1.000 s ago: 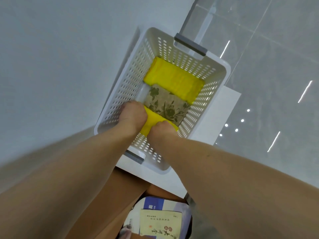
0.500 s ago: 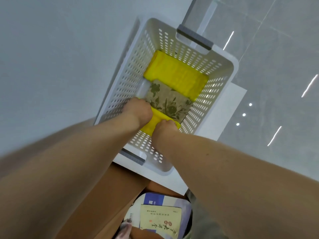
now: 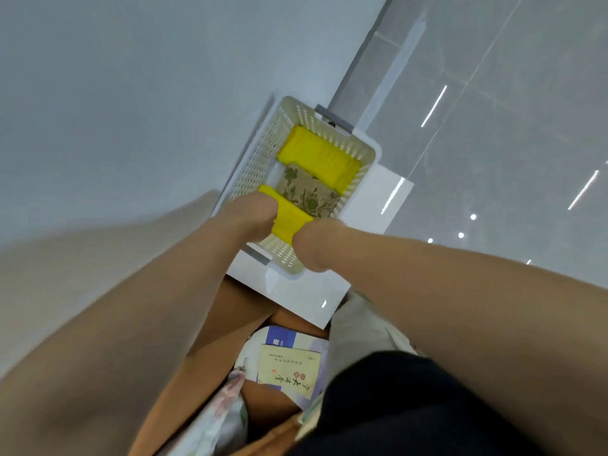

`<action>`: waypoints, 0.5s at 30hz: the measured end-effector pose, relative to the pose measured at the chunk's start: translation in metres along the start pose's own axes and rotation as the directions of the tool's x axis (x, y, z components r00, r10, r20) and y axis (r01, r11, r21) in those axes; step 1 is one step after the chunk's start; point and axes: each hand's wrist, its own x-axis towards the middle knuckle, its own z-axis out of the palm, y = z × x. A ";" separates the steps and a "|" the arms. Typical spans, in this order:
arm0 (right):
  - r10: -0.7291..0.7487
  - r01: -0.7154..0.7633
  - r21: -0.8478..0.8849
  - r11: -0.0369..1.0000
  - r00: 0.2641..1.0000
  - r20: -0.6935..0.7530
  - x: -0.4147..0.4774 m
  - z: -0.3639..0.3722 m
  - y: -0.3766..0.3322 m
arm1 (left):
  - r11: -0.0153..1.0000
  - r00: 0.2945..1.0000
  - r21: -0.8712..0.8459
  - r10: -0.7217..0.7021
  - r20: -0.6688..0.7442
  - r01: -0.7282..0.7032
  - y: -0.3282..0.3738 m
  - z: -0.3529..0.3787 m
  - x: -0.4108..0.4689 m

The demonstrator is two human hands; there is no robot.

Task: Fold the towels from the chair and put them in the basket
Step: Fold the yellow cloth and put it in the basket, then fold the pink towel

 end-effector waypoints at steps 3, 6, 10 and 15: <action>0.134 -0.106 0.110 0.988 0.947 -0.290 -0.059 0.008 0.029 | 0.988 0.986 -0.153 -0.042 -0.161 0.017 0.018 -0.022 -0.037; 0.295 -0.166 0.327 0.930 0.868 -0.398 -0.113 0.018 0.071 | 0.957 0.962 -0.289 -0.111 -0.249 0.036 0.060 -0.051 -0.071; 0.449 -0.185 0.529 0.828 0.785 -0.428 -0.193 0.038 0.139 | 0.958 0.943 -0.281 -0.041 -0.329 -0.057 0.138 -0.093 -0.092; 0.592 -0.114 0.689 0.716 0.621 -0.513 -0.281 0.058 0.228 | 0.957 0.902 -0.226 0.073 -0.426 -0.185 0.252 -0.176 -0.093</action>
